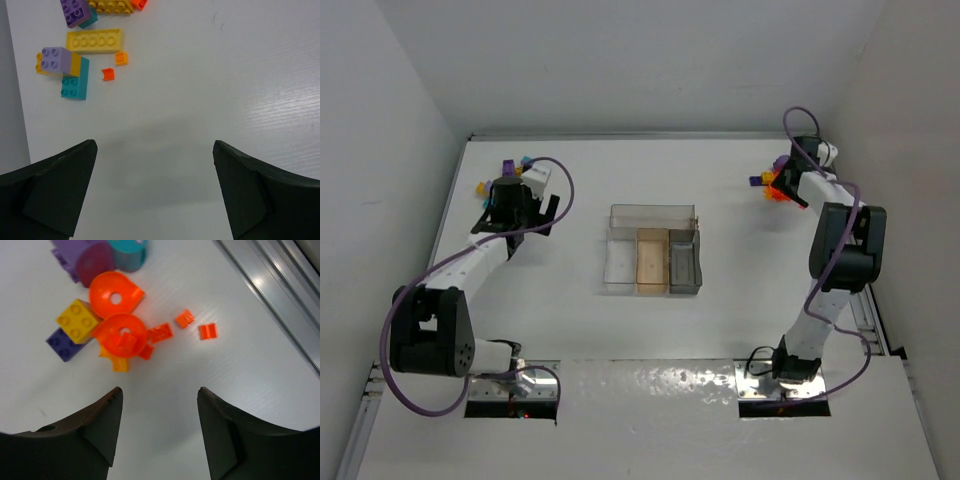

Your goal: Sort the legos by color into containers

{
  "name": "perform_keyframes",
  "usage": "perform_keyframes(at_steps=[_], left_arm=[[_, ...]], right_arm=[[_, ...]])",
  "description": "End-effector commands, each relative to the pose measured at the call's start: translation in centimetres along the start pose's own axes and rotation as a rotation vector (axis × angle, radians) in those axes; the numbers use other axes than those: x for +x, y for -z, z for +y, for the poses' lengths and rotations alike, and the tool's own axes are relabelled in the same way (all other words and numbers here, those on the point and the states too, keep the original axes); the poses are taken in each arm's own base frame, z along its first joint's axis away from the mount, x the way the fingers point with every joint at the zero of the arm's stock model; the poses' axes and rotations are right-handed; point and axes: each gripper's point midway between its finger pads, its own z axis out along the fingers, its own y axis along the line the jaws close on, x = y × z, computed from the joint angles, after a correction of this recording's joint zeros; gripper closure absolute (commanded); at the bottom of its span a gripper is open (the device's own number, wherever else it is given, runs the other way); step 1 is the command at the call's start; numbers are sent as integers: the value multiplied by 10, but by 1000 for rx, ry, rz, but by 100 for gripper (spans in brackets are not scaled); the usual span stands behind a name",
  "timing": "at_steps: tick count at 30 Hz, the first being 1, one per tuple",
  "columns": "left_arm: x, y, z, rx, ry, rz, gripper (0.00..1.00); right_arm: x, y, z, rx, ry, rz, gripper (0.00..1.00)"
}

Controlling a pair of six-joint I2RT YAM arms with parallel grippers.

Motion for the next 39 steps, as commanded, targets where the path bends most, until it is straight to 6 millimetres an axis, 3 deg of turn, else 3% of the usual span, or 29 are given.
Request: perform_keyframes(at_steps=[1, 2, 3, 5, 6, 7, 9, 14, 17, 21, 27, 32, 35, 39], left_arm=[[-26, 1, 12, -43, 2, -73, 0], [-25, 2, 13, -46, 0, -73, 0], [-26, 3, 14, -52, 0, -84, 0], [-25, 4, 13, -50, 8, -85, 0], [-24, 5, 12, -45, 6, -84, 0], [-24, 6, 11, -40, 6, -85, 0], [-26, 6, 11, -37, 6, -94, 0], [-29, 7, 9, -26, 0, -109, 0], [-32, 9, 9, -23, -7, -120, 0], [-30, 11, 9, -24, -15, -121, 0], [-29, 15, 10, -31, -9, -124, 0], [-30, 18, 12, -41, -8, -127, 0], [-26, 17, 10, -36, -12, -122, 0], [-36, 17, 13, -42, -12, -160, 0]], right_arm=[[-35, -8, 23, -19, 30, -62, 39], [-42, -8, 29, -26, 53, -55, 39], [-65, 4, 39, -45, 72, -59, 38], [-77, 13, 46, -81, 173, -52, 34], [-92, 28, 54, -129, 221, -61, 31], [-91, 39, 67, -219, 323, -45, 26], [-104, 69, 74, -281, 392, -49, 3], [-129, 126, 71, -340, 380, -129, 1], [-148, 148, 65, -331, 400, -188, 1], [-156, 160, 49, -276, 436, -229, 1], [-152, 171, 51, -315, 444, -213, 1], [-152, 162, 11, -214, 439, -227, 1], [-148, 161, 1, -181, 488, -229, 1], [-150, 160, -11, -185, 442, -228, 1]])
